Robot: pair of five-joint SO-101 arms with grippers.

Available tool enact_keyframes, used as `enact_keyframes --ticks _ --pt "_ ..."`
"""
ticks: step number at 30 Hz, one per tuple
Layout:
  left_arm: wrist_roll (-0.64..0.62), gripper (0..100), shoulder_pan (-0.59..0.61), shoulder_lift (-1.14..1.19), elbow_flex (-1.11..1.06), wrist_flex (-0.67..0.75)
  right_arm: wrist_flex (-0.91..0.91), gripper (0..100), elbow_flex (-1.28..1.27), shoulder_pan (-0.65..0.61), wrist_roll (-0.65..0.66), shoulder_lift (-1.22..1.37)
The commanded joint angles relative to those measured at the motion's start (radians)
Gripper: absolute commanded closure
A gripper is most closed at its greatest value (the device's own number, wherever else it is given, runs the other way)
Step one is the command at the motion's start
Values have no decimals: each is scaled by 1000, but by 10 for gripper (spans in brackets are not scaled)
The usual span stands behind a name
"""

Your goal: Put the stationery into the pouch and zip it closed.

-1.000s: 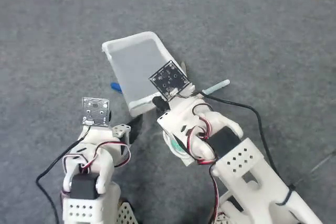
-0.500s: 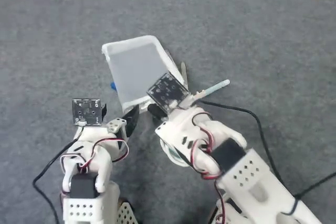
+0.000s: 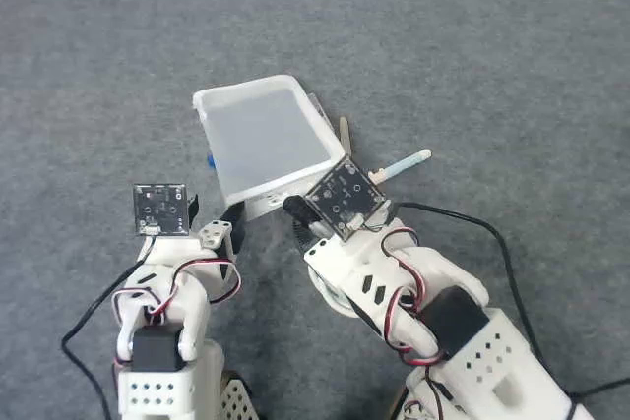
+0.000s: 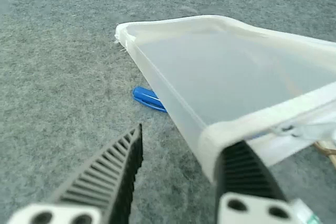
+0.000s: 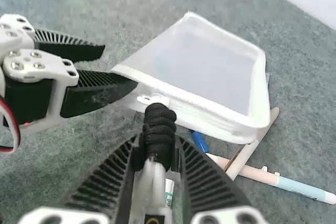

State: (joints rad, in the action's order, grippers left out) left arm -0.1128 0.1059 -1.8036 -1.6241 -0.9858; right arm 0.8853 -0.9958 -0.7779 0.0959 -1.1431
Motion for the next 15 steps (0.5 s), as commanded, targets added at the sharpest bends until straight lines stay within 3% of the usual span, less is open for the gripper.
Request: enact_keyframes --ticks 1,6,15 --pt "51 867 5 -21 18 29 4 993 15 -4 5 -41" --pt "74 991 31 -21 27 49 -4 993 15 53 5 -36" --pt "74 990 94 -21 44 48 -19 993 15 147 3 -36"
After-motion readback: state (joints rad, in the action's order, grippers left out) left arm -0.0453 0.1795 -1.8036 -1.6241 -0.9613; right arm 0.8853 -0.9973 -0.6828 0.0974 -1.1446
